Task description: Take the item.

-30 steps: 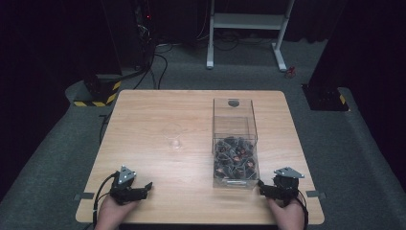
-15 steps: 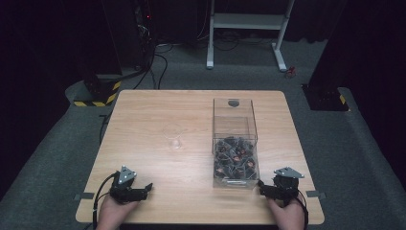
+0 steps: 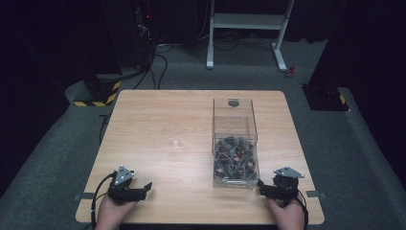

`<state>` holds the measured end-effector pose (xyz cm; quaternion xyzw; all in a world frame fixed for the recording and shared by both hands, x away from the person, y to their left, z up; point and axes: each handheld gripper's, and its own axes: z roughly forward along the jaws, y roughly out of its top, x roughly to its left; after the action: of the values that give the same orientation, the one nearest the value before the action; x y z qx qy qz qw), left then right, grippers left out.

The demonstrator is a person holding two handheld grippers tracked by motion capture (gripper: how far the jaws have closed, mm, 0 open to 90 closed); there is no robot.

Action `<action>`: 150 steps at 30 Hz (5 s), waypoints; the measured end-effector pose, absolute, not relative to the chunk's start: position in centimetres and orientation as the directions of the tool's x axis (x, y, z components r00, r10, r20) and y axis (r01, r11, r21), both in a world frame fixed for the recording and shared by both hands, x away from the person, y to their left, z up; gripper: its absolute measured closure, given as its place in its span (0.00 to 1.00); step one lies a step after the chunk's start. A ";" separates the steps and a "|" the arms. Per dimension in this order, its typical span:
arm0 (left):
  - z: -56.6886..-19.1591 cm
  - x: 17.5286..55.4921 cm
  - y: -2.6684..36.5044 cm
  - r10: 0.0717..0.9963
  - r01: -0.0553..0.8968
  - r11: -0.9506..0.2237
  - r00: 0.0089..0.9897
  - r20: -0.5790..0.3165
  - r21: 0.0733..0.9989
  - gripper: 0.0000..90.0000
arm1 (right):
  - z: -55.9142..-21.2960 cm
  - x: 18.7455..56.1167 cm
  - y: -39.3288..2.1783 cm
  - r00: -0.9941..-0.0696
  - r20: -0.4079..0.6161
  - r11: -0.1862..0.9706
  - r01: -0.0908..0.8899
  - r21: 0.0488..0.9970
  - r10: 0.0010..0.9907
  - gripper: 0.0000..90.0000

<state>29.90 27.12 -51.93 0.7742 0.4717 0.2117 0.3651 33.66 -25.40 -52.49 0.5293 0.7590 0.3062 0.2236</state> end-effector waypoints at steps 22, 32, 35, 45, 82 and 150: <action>-50.9 30.0 25.9 0.854 0.530 -0.306 0.521 -0.018 0.791 0.14 | -52.5 33.7 -25.4 -0.339 -0.014 0.251 0.667 0.701 0.941 0.10; -50.3 30.4 25.1 0.829 0.528 -0.302 0.556 -0.054 0.794 0.15 | -52.5 33.7 -25.4 -0.340 -0.015 0.252 0.666 0.702 0.940 0.10; -50.0 30.5 25.2 0.825 0.516 -0.312 0.563 -0.042 0.798 0.15 | -52.5 33.7 -25.4 -0.341 -0.015 0.253 0.666 0.702 0.940 0.10; -48.5 30.5 24.7 0.823 0.498 -0.285 0.565 -0.057 0.819 0.16 | -52.5 33.7 -25.4 -0.340 -0.012 0.251 0.668 0.701 0.940 0.10; -45.1 31.7 21.2 0.773 0.407 -0.260 0.631 -0.063 0.876 0.17 | -52.5 33.7 -25.4 -0.339 -0.008 0.247 0.670 0.700 0.941 0.10; -42.6 34.4 14.1 0.669 0.360 -0.274 0.738 -0.092 0.892 0.20 | -52.5 33.6 -25.3 -0.341 -0.006 0.248 0.670 0.700 0.940 0.10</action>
<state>34.44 14.09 -42.56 0.7835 0.3282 0.1528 0.5051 33.64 -25.32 -52.48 0.5304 0.7589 0.3077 0.2193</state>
